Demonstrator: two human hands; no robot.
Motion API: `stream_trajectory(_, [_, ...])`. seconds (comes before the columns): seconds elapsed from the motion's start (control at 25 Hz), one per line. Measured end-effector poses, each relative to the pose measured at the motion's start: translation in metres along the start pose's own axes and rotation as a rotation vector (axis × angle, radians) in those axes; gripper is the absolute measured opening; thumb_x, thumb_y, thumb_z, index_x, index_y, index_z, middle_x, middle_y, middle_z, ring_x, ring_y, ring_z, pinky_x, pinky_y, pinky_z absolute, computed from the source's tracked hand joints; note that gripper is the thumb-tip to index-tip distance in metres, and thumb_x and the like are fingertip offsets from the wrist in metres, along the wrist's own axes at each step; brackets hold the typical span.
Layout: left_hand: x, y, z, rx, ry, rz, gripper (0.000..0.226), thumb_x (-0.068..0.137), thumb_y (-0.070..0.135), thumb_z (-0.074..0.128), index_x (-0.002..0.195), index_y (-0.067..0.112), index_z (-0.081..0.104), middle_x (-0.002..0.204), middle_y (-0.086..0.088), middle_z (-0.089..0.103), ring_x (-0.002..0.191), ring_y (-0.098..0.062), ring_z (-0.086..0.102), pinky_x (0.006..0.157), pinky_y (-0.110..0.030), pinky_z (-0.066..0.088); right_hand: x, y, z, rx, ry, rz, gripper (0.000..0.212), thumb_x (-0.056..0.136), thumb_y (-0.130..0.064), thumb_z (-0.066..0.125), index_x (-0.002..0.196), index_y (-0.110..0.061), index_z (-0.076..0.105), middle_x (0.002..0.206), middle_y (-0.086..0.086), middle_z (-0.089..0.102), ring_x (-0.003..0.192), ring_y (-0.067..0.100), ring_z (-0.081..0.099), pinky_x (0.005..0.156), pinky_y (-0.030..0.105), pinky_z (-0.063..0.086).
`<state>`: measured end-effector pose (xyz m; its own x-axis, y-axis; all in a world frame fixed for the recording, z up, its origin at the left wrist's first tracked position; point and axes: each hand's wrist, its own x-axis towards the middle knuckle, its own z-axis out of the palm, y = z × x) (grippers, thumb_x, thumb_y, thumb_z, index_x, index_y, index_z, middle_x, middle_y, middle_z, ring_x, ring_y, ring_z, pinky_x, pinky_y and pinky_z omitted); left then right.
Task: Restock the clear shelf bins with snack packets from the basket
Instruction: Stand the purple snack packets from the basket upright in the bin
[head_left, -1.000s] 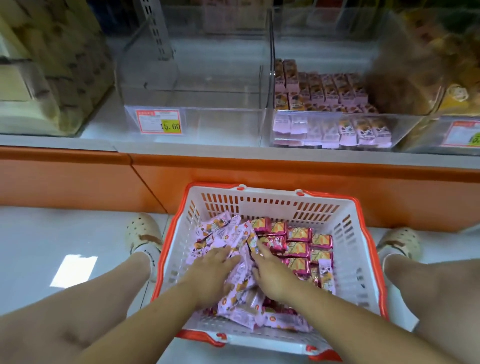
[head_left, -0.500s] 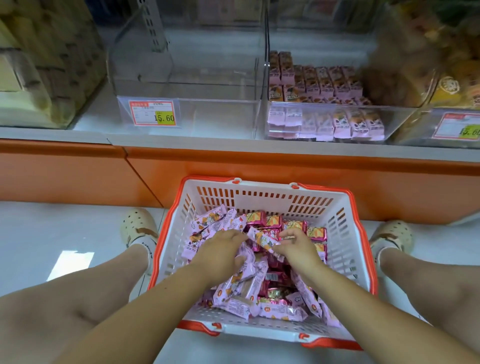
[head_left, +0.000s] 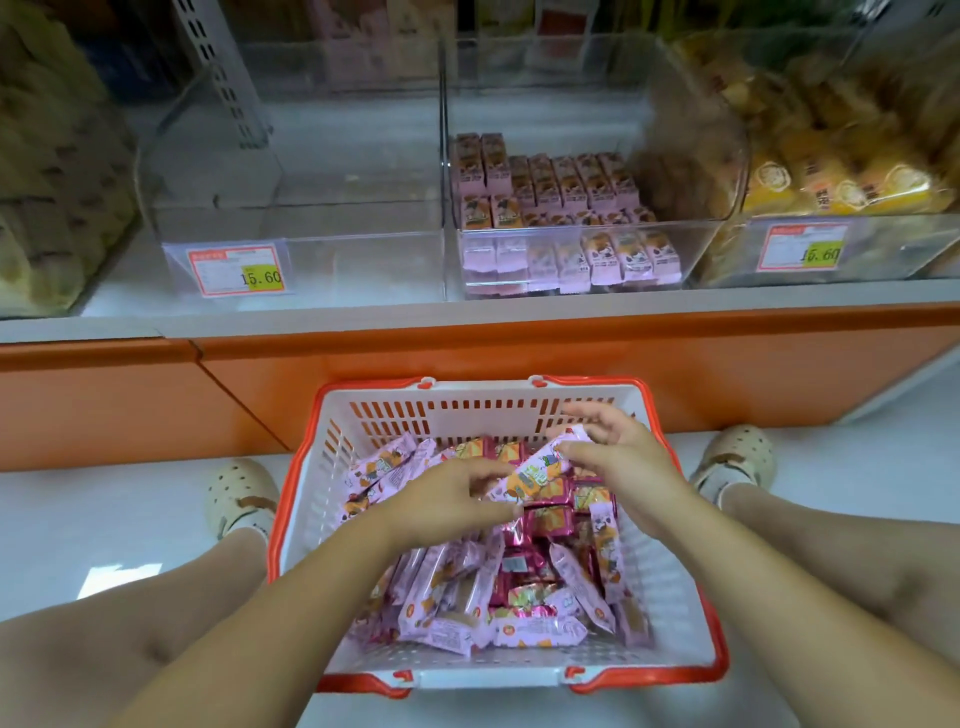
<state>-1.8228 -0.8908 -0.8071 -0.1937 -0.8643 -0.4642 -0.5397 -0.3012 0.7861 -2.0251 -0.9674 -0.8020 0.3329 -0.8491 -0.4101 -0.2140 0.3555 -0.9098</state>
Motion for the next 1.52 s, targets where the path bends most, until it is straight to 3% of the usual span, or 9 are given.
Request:
stream_trajectory(0.2, [-0.002,0.011,0.008,-0.317,-0.06,-0.059,0.039,0.089,0.02,0.067,0.121,0.032,0.049,0.075,0.012,0.065,0.085,-0.02,0.065,0.095,-0.044,0.049,0.0,-0.004,0.006,0.108,0.154,-0.085,0.026,0.086,-0.007,0.069,0.108,-0.011,0.058,0.098,0.006,0.07,0.079,0.012,0.067,0.074,0.025,0.053])
stream_trajectory(0.32, [0.002,0.007,0.011,-0.401,-0.016,-0.071,0.046,0.09,0.02,0.066,0.133,0.02,0.048,0.088,0.001,0.069,0.091,-0.02,0.067,0.096,-0.047,0.05,-0.007,-0.001,0.012,0.288,0.051,0.0,0.041,0.09,-0.005,0.063,0.125,-0.024,0.052,0.104,0.001,0.066,0.089,0.016,0.067,0.083,0.034,0.055])
stream_trajectory(0.44, [0.005,0.007,0.012,-0.354,0.065,-0.014,0.044,0.092,0.022,0.064,0.133,0.027,0.05,0.098,-0.005,0.071,0.096,-0.018,0.068,0.1,-0.045,0.048,-0.014,0.01,0.02,0.104,-0.09,0.021,0.06,0.09,-0.007,0.064,0.137,-0.039,0.042,0.119,0.0,0.065,0.107,0.019,0.065,0.1,0.047,0.047])
stream_trajectory(0.64, [0.004,0.013,0.012,-0.317,0.142,0.076,0.067,0.092,0.021,0.063,0.143,0.048,0.029,0.085,-0.017,0.062,0.075,-0.014,0.058,0.077,-0.038,0.047,-0.021,0.0,0.028,-0.036,-0.04,-0.048,0.063,0.091,-0.005,0.062,0.137,-0.042,0.04,0.113,-0.013,0.06,0.1,0.002,0.063,0.094,0.031,0.05])
stream_trajectory(0.76, [0.0,0.016,0.01,-0.264,0.161,0.088,0.075,0.092,0.022,0.063,0.146,0.051,0.02,0.095,-0.027,0.06,0.081,-0.022,0.059,0.089,-0.05,0.048,-0.024,-0.004,0.03,-0.044,-0.047,-0.067,0.063,0.091,-0.004,0.062,0.137,-0.043,0.042,0.117,-0.012,0.062,0.098,0.002,0.066,0.096,0.033,0.051])
stream_trajectory(0.88, [-0.005,0.027,0.001,-0.181,0.174,0.117,0.077,0.092,0.023,0.064,0.147,0.05,0.017,0.093,-0.015,0.066,0.088,-0.031,0.063,0.09,-0.05,0.048,-0.028,-0.013,0.029,-0.031,-0.026,-0.114,0.063,0.09,-0.002,0.061,0.14,-0.037,0.045,0.119,-0.007,0.066,0.099,0.009,0.068,0.095,0.04,0.053])
stream_trajectory(1.16, [-0.016,0.118,-0.083,0.368,0.417,0.376,0.072,0.085,0.047,0.065,0.145,0.049,0.025,0.096,0.019,0.067,0.077,0.0,0.06,0.078,-0.032,0.053,-0.027,-0.113,0.021,0.095,0.132,-0.489,0.052,0.087,-0.006,0.067,0.121,-0.043,0.054,0.105,-0.003,0.069,0.091,0.009,0.067,0.071,0.023,0.055])
stream_trajectory(1.32, [-0.004,0.142,-0.152,0.659,0.865,0.489,0.055,0.091,0.048,0.052,0.142,0.032,0.041,0.123,0.009,0.056,0.108,-0.01,0.052,0.096,-0.032,0.045,0.018,-0.195,0.002,-0.104,0.3,-0.625,0.046,0.087,-0.015,0.069,0.126,-0.035,0.054,0.104,-0.01,0.068,0.094,0.008,0.065,0.079,0.025,0.054])
stream_trajectory(1.52, [0.036,0.111,-0.199,0.804,0.74,0.355,0.075,0.086,0.071,0.023,0.152,0.037,0.009,0.159,0.014,0.011,0.144,-0.014,0.02,0.115,-0.036,0.025,0.138,-0.243,-0.005,-0.394,0.345,-0.329,0.045,0.084,-0.018,0.073,0.123,-0.032,0.055,0.106,0.0,0.065,0.079,0.015,0.063,0.067,0.024,0.052])
